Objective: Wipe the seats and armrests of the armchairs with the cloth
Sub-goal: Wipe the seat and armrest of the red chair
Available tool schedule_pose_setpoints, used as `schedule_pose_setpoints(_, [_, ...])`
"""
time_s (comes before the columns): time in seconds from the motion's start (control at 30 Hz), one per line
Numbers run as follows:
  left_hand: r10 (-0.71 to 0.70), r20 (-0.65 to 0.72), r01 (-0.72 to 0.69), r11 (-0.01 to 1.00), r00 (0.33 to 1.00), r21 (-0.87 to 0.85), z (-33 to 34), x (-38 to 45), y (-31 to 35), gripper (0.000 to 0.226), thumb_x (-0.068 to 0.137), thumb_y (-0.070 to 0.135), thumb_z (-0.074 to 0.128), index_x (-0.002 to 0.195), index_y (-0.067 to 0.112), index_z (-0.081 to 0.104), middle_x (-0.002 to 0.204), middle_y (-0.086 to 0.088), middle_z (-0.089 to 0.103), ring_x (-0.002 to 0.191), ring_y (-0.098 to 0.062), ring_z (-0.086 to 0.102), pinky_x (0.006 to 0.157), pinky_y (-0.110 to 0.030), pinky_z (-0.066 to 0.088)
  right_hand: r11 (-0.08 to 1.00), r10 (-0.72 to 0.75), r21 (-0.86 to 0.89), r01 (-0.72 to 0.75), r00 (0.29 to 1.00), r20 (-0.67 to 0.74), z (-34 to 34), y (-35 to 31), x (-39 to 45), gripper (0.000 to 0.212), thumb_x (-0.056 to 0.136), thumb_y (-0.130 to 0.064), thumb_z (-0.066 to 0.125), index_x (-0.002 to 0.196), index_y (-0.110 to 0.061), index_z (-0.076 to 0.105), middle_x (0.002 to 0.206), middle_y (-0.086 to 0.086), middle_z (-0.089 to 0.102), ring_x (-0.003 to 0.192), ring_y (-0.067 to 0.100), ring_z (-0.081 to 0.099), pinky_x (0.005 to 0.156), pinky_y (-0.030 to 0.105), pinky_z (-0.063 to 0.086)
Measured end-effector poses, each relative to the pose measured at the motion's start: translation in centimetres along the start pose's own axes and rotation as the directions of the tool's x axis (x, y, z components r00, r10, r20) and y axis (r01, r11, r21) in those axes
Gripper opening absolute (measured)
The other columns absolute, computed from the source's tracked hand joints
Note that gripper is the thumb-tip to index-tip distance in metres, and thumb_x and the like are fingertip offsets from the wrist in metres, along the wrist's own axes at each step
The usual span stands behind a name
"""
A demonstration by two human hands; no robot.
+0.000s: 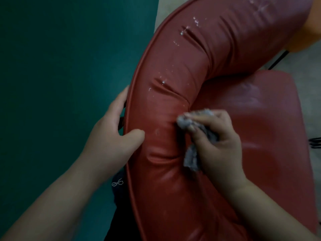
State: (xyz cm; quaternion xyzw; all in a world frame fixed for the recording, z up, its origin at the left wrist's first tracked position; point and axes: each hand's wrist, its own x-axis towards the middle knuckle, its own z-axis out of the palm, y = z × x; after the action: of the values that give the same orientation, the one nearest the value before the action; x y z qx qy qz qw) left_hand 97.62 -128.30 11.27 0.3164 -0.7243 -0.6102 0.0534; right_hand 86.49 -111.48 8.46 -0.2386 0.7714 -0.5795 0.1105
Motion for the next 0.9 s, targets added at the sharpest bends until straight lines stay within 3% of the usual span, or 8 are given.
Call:
schedule_pose_setpoints(0.13, [0.012,0.078,-0.013,1.000,0.997,0.009,-0.9,0.3,0.0,0.092,0.058,0.036,0.061,0.145,0.044,0.033,0.129,0.024,0.058,0.116,-0.004,0.059,0.100,-0.041,0.045,0.970,-0.225,-0.042,0.240,0.949,0.220,2.9,-1.9,1.3,0.019,0.082,-0.017,0.071,0.101,-0.021,0.072,0.099,0.000,0.049,0.096,0.007,0.053,0.087,0.017,0.042])
schedule_pose_setpoints(0.3, [0.034,0.179,-0.041,0.998,0.983,0.038,-2.5,1.3,0.1,0.089,0.058,0.040,0.059,0.143,0.051,0.033,0.128,0.037,0.052,0.116,0.003,0.056,0.092,-0.034,0.045,0.991,0.109,-0.080,-0.108,0.994,0.012,0.3,-0.4,-1.7,0.016,0.078,-0.013,0.074,0.090,-0.023,0.069,0.094,0.004,0.051,0.090,0.005,0.055,0.083,0.014,0.042])
schedule_pose_setpoints(0.37, [0.060,0.218,-0.071,0.997,0.974,0.040,-2.7,1.9,0.4,0.090,0.059,0.039,0.058,0.144,0.048,0.033,0.128,0.037,0.051,0.116,0.003,0.056,0.096,-0.035,0.044,0.997,0.040,-0.058,-0.043,0.998,-0.054,1.1,-1.6,-1.7,0.018,0.079,-0.018,0.076,0.094,-0.027,0.069,0.097,-0.002,0.052,0.094,0.005,0.055,0.086,0.014,0.042])
schedule_pose_setpoints(0.47, [0.076,0.251,-0.091,0.995,0.965,0.050,-3.0,3.0,0.8,0.090,0.058,0.039,0.058,0.144,0.047,0.033,0.131,0.035,0.051,0.115,-0.002,0.058,0.102,-0.042,0.044,0.989,-0.098,-0.106,0.106,0.992,0.085,3.6,-3.1,-1.9,0.021,0.080,-0.023,0.072,0.100,-0.026,0.070,0.099,0.001,0.047,0.096,0.004,0.052,0.086,0.012,0.040])
schedule_pose_setpoints(0.63, [0.070,0.294,-0.100,0.991,0.953,0.088,-3.5,3.7,1.1,0.096,0.055,0.044,0.058,0.146,0.048,0.028,0.141,0.030,0.042,0.124,-0.006,0.052,0.108,-0.044,0.040,0.980,0.171,-0.087,-0.181,0.979,-0.110,1.9,-2.4,-3.2,0.022,0.076,-0.012,0.074,0.091,-0.026,0.068,0.098,0.011,0.052,0.093,0.008,0.056,0.086,0.011,0.040])
schedule_pose_setpoints(0.7, [0.069,0.301,-0.103,0.990,0.951,0.098,-3.4,3.6,1.1,0.099,0.055,0.046,0.057,0.148,0.047,0.023,0.146,0.027,0.038,0.128,-0.009,0.049,0.108,-0.044,0.039,0.984,0.157,-0.061,-0.170,0.972,-0.172,2.4,-2.9,-2.9,0.017,0.076,-0.020,0.076,0.091,-0.027,0.070,0.100,0.007,0.054,0.097,0.009,0.057,0.089,0.014,0.042])
schedule_pose_setpoints(0.8, [0.090,0.287,-0.112,0.992,0.954,0.063,-3.1,3.5,0.8,0.098,0.058,0.041,0.059,0.149,0.042,0.025,0.142,0.025,0.044,0.120,-0.007,0.056,0.103,-0.043,0.044,0.995,0.015,-0.102,-0.023,0.997,-0.075,4.2,-3.8,-2.1,0.018,0.078,-0.026,0.074,0.096,-0.028,0.071,0.099,0.004,0.051,0.096,0.007,0.055,0.088,0.015,0.043])
schedule_pose_setpoints(0.9, [0.098,0.287,-0.115,0.992,0.953,0.042,-2.9,3.5,0.6,0.090,0.067,0.025,0.060,0.149,0.041,0.027,0.140,0.026,0.047,0.121,-0.005,0.055,0.104,-0.042,0.043,0.988,0.121,-0.092,-0.126,0.991,-0.060,3.6,-3.2,-2.6,0.016,0.078,-0.023,0.075,0.092,-0.025,0.069,0.096,0.007,0.049,0.091,0.007,0.054,0.085,0.014,0.041])
